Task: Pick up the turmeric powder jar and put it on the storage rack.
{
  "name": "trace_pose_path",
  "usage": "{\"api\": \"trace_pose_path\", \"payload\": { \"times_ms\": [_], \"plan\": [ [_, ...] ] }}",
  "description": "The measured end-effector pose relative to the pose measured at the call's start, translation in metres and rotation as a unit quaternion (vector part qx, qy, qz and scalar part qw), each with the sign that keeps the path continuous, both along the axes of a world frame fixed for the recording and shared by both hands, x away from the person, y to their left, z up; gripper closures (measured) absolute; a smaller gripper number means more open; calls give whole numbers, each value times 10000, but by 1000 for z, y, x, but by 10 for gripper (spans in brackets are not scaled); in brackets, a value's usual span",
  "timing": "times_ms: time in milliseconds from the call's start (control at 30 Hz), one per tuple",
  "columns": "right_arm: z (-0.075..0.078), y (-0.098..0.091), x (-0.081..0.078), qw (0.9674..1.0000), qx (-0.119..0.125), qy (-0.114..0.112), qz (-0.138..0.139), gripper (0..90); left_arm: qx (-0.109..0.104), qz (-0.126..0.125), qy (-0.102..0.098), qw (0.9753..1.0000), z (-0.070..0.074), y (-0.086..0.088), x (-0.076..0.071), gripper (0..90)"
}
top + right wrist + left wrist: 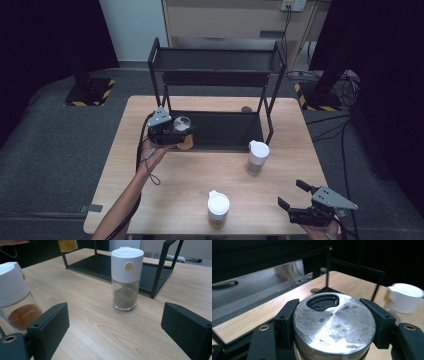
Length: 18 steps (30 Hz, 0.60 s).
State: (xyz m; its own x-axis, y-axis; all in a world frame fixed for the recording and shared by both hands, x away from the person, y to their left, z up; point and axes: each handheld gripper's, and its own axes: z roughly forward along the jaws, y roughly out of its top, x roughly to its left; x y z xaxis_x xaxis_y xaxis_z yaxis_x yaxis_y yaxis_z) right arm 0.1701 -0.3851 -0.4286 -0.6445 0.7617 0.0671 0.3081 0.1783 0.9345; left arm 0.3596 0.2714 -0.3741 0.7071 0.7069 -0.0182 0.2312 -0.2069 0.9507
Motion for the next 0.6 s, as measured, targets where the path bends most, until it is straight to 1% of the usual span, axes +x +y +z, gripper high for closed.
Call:
{"api": "trace_pose_path", "payload": {
  "times_ms": [67,133,200,267,400,500,600],
  "plan": [
    [0,0,0,10000,3,-2,2,80,-3,139,30,9999,-1,-3,3,339],
    [0,0,0,10000,9,0,2,80,58,267,12,9996,-2,-7,5,339],
    [0,0,0,10000,12,-2,4,80,207,412,-4,9989,-2,-13,9,338],
    [0,0,0,10000,10,-2,6,80,209,525,33,9984,-4,-16,12,338],
    [0,-1,0,10000,16,1,11,80,234,640,56,9977,-11,-20,19,338],
    [0,-1,0,10000,20,3,14,80,168,733,94,9971,-19,-22,22,339],
    [-1,-1,0,10000,28,1,18,80,179,819,114,9964,-24,-24,24,339]
  ]
}}
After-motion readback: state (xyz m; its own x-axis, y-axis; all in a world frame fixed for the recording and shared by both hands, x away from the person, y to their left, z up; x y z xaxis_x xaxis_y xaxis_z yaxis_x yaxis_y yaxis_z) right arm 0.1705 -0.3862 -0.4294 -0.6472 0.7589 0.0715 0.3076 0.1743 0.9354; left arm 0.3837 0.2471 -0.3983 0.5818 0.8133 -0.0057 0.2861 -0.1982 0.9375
